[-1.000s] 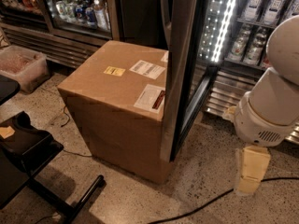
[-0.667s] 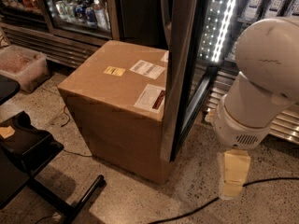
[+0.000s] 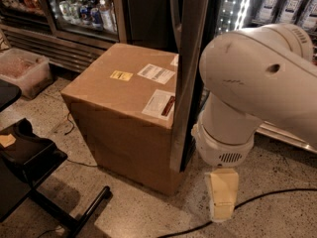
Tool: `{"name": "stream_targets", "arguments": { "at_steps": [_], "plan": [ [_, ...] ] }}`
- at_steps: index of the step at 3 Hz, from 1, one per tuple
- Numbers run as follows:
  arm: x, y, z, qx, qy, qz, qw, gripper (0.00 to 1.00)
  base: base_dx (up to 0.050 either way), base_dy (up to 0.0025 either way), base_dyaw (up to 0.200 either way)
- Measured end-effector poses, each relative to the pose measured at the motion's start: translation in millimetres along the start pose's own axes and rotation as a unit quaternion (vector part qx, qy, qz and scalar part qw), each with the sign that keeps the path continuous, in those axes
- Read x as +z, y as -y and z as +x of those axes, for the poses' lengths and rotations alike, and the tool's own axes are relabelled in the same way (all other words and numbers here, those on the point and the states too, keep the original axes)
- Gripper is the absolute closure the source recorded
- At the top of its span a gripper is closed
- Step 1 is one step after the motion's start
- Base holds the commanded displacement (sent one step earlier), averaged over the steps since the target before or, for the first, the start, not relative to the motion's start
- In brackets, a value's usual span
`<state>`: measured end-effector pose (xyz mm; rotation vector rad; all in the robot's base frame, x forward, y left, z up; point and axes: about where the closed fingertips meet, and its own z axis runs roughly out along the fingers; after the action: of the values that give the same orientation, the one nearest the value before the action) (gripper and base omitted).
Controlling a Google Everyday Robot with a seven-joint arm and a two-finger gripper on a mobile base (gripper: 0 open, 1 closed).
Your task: Close left fridge door
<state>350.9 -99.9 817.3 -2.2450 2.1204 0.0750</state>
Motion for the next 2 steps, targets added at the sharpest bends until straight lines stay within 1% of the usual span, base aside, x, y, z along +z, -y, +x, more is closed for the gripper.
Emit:
{"name": "stream_targets", "arguments": {
  "at_steps": [1, 2],
  "plan": [
    [0, 4, -4, -0.005, 0.000, -0.001, 1.0000, 0.00, 0.000, 0.00000, 0.000],
    [-3, 10, -34, -0.040, -0.020, -0.001, 0.9990, 0.00, 0.000, 0.00000, 0.000]
  ]
}}
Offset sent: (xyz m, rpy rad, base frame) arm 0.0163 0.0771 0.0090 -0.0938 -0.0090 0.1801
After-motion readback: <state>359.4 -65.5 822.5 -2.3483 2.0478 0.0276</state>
